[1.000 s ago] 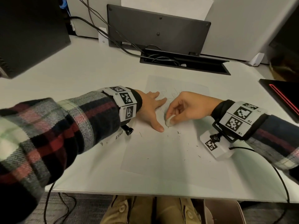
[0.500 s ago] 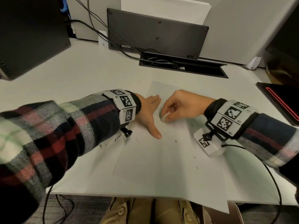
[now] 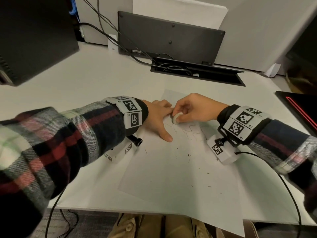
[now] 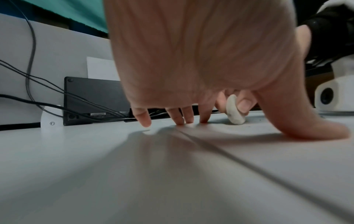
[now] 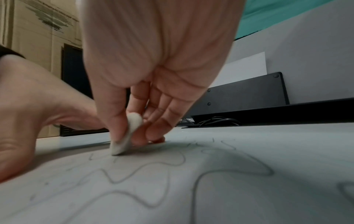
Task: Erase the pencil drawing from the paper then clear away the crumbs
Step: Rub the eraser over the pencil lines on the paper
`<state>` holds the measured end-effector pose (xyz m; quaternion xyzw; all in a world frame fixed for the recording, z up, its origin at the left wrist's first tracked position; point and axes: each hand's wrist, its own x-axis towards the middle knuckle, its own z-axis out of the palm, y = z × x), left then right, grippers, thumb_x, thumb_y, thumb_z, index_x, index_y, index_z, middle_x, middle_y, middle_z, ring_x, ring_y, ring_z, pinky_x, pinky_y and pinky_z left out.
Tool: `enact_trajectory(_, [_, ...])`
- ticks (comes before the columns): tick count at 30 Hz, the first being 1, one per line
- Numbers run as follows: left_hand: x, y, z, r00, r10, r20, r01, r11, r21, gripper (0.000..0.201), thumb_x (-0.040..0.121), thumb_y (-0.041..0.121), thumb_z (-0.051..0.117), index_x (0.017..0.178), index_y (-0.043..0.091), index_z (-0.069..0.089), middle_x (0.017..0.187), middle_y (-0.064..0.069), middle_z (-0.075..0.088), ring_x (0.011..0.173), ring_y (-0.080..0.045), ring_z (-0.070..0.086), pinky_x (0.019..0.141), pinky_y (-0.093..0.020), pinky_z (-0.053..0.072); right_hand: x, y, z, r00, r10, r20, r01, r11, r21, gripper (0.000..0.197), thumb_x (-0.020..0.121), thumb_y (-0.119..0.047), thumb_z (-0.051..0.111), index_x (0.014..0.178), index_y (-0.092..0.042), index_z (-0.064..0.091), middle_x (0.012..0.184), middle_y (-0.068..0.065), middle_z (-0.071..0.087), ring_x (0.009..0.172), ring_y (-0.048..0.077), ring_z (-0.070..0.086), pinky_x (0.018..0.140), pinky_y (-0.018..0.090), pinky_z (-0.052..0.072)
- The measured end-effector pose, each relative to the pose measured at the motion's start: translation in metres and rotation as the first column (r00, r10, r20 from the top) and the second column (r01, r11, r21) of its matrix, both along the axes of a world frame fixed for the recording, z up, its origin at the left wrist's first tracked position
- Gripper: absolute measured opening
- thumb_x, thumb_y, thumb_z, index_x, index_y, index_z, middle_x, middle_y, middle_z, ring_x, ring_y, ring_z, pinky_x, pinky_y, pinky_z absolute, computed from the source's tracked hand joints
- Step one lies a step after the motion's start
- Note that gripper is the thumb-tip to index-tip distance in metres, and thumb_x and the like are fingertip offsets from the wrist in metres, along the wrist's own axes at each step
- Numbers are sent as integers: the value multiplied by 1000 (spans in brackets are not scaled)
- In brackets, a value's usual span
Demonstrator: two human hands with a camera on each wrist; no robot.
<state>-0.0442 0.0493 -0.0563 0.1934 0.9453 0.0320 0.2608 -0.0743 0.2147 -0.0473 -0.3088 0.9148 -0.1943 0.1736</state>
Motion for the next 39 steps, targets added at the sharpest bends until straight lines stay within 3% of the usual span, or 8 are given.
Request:
enact_trajectory(7, [-4, 0, -3, 1000, 12, 23, -10, 995, -96, 114, 67, 77, 55, 147, 36, -14, 155, 14, -19, 144, -12, -8, 114, -50, 2, 9, 0, 3, 969, 29, 245, -29, 1000, -6, 15, 75, -15, 76, 89, -12, 74, 84, 12, 72, 68, 11, 61, 71, 22, 50])
enact_trajectory(12, [1, 2, 2, 999, 13, 38, -10, 997, -78, 114, 67, 73, 59, 146, 36, -14, 155, 11, -19, 144, -12, -5, 114, -43, 4, 3, -5, 0, 1000, 8, -20, -8, 1000, 2, 10, 76, -19, 74, 86, -17, 72, 84, 4, 71, 63, 0, 54, 67, 22, 47])
enact_trajectory(17, [2, 4, 3, 998, 35, 53, -30, 994, -101, 116, 68, 72, 59, 147, 33, -17, 154, 11, -23, 144, -12, -9, 114, -42, 2, 14, -2, 1, 986, 45, 163, -46, 999, 4, 12, 76, -14, 74, 88, -14, 74, 85, 9, 71, 67, 12, 55, 70, 30, 49])
enact_trajectory(22, [3, 5, 6, 998, 39, 47, -34, 996, -85, 113, 68, 71, 60, 147, 35, -12, 155, 10, -20, 145, -14, -5, 115, -42, 6, 7, -9, 0, 998, 26, -51, -26, 1000, 8, 11, 79, -16, 72, 89, -12, 72, 75, -6, 67, 61, -1, 54, 62, 12, 44])
enact_trajectory(28, [3, 5, 4, 999, 32, 40, -27, 993, -116, 113, 68, 73, 58, 147, 34, -12, 155, 10, -20, 145, -14, -3, 114, -41, 7, 13, -7, 0, 993, 67, 100, -69, 997, 19, 11, 76, -16, 75, 87, -13, 73, 81, 9, 70, 64, 9, 54, 66, 26, 46])
enact_trajectory(31, [4, 6, 6, 999, 27, 38, -23, 994, -103, 109, 69, 72, 59, 148, 34, -6, 156, 10, -16, 145, -15, 0, 114, -42, 9, 5, -14, 2, 998, 53, -37, -52, 998, 32, 11, 78, -17, 73, 87, -12, 72, 79, 1, 68, 58, -2, 52, 59, 10, 43])
enact_trajectory(36, [3, 4, 4, 998, 33, 60, -27, 994, -110, 114, 68, 72, 59, 146, 35, -15, 154, 12, -22, 144, -13, -6, 115, -43, 2, 15, -7, 1, 992, 77, 96, -80, 997, 26, 8, 78, -17, 73, 85, -16, 71, 77, 1, 69, 54, -1, 51, 55, 10, 41])
enact_trajectory(39, [3, 4, 5, 999, 18, 51, -12, 994, -108, 112, 69, 72, 58, 147, 35, -14, 155, 11, -21, 145, -14, -5, 115, -43, 4, 3, -9, 2, 999, 44, -31, -43, 998, 34, 10, 78, -18, 72, 88, -14, 72, 86, 5, 72, 58, -6, 53, 58, 7, 41])
